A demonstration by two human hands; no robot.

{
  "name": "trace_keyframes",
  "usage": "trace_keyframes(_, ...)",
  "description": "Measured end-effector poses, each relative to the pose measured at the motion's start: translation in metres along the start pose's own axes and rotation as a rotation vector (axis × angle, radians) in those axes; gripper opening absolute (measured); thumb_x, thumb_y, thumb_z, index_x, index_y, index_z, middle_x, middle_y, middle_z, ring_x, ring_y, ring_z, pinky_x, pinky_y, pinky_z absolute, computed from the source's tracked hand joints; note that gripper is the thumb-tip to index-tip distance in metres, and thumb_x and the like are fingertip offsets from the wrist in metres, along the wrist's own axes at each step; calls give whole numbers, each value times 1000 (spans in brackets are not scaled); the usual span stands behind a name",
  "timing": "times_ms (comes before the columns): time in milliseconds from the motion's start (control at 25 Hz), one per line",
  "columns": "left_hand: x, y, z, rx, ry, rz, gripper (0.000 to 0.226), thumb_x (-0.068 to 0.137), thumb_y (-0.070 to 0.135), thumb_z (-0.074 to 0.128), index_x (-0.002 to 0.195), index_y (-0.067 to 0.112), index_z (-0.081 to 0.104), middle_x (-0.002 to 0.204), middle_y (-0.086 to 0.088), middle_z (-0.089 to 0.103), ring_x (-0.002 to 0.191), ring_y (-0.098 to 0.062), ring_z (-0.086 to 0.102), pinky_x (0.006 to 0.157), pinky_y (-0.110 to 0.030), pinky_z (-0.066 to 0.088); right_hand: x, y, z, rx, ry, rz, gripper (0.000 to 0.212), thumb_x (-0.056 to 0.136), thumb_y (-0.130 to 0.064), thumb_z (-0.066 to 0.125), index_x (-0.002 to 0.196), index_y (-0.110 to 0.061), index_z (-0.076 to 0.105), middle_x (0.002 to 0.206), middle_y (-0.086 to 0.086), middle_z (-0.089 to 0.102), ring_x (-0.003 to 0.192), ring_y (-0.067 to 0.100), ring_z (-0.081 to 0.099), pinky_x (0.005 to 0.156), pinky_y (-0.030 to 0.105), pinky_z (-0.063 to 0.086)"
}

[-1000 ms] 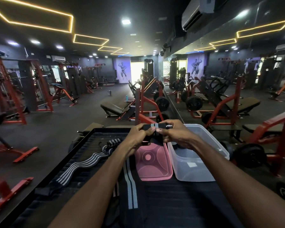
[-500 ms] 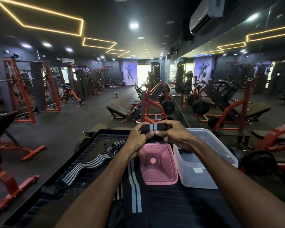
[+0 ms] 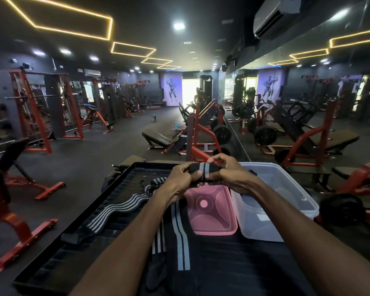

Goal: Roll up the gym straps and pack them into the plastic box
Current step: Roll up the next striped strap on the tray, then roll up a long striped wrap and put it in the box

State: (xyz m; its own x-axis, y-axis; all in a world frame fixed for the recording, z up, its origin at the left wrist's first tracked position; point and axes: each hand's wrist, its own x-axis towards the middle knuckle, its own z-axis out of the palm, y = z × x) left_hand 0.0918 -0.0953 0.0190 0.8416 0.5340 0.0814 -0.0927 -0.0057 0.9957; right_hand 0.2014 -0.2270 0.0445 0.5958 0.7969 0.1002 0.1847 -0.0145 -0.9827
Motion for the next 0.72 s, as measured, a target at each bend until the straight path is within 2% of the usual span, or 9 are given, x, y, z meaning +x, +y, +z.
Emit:
trace_keyframes(80, 1, -4, -5, 106, 7, 27, 40, 87, -12, 59, 119, 10, 65, 110, -21, 67, 82, -24, 66, 64, -26, 54, -3, 0, 3, -75, -91, 54, 32, 81, 6, 73, 111, -1, 65, 108, 22, 68, 96, 29, 70, 84, 39, 61)
trace_keyframes(160, 1, -6, -10, 130, -34, 10, 46, 85, -16, 58, 119, 14, 65, 111, -21, 66, 84, -25, 68, 66, -26, 56, -4, 4, 5, -208, -84, 64, 32, 82, 3, 74, 113, 0, 65, 102, 18, 69, 87, 22, 71, 77, 32, 62)
trace_keyframes(280, 3, -12, -16, 154, -83, -27, 51, 81, -20, 59, 112, 19, 68, 113, -20, 66, 90, -26, 69, 72, -32, 58, -1, 14, 13, -462, -18, 30, 40, 76, -4, 77, 113, -7, 62, 102, 16, 68, 86, 26, 71, 75, 42, 63)
trace_keyframes(400, 6, -22, -20, 373, -105, 53, 59, 72, -24, 60, 105, 23, 72, 119, -9, 67, 106, -21, 64, 82, -28, 57, 2, 23, 27, -679, -65, 66, 39, 76, -17, 76, 112, -11, 61, 96, 13, 70, 83, 28, 72, 73, 44, 62)
trace_keyframes(480, 9, -30, -21, 548, -113, 102, 58, 71, -18, 66, 112, 24, 70, 119, -3, 68, 110, -16, 63, 90, -28, 54, 4, 28, 33, -783, -54, 108, 35, 78, -25, 74, 107, -10, 62, 93, 11, 70, 81, 26, 71, 73, 40, 62)
trace_keyframes(560, 10, -34, -24, 687, -11, 113, 48, 80, -5, 68, 120, 21, 67, 119, -3, 68, 110, -18, 63, 95, -30, 52, 5, 35, 35, -949, -6, 122, 30, 79, -28, 72, 100, -8, 63, 95, 12, 70, 84, 27, 69, 73, 36, 59)
trace_keyframes(640, 11, -36, -32, 764, 226, 99, 37, 86, 2, 64, 120, 16, 66, 118, -5, 67, 107, -20, 64, 91, -27, 50, 4, 47, 34, -1110, 44, 110, 29, 81, -33, 71, 93, -8, 64, 101, 13, 70, 92, 28, 67, 72, 32, 50)
trace_keyframes(720, 14, -41, -45, 840, 445, 41, 30, 85, 6, 64, 114, 11, 66, 116, -8, 67, 106, -22, 62, 85, -25, 46, 4, 66, 34, -1155, 47, 118, 43, 82, -40, 71, 105, -5, 62, 113, 14, 66, 103, 30, 63, 77, 31, 45)
